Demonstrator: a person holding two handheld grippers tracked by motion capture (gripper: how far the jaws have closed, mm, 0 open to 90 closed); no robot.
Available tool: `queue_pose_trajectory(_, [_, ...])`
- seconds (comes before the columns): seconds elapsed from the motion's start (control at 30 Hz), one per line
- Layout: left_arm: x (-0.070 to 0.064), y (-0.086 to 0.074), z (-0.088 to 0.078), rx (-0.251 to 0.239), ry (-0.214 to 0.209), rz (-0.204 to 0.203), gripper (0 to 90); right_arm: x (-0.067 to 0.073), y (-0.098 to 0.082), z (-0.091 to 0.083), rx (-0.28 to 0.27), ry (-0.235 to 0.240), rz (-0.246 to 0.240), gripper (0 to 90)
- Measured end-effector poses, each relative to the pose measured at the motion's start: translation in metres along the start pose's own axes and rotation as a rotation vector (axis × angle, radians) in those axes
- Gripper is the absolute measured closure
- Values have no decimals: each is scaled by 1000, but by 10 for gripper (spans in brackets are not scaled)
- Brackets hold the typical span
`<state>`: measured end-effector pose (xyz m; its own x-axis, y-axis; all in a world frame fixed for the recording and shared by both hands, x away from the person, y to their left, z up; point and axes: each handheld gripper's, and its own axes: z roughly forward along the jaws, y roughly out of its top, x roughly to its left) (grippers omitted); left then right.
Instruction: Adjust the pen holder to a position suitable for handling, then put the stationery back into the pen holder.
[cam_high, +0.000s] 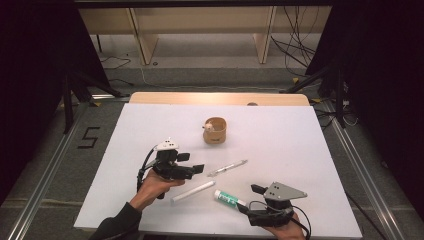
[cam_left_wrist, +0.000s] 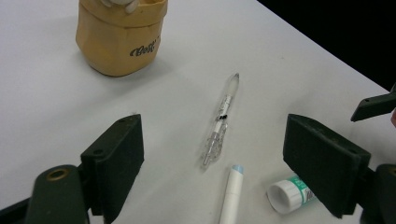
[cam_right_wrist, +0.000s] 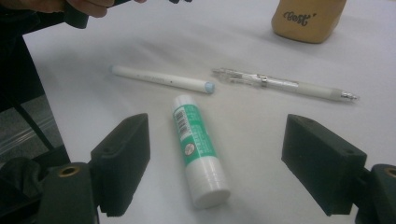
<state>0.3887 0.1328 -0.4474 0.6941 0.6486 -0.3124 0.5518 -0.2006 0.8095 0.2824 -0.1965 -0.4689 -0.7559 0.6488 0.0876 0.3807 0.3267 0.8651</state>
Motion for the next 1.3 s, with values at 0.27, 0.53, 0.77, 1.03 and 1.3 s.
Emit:
queue_pose_trajectory(0.27, [-2, -10, -6, 3, -11, 22, 187, -1, -1, 3, 28, 12, -6, 244])
queue_pose_trajectory(0.53, [-6, -19, -14, -7, -13, 35, 182, 1, -1, 8, 62, 23, -27, 245])
queue_pose_trajectory(0.77, [-6, -27, -19, -16, -17, 51, 176, 4, -2, 11, 88, 18, -46, 246])
queue_pose_trajectory(1.03, [-8, -36, -19, 0, -14, 82, 173, 4, -3, 11, 104, 13, -46, 246])
queue_pose_trajectory(1.3, [-11, -38, -20, 5, -20, 97, 172, 4, -2, 17, 136, 17, -65, 254])
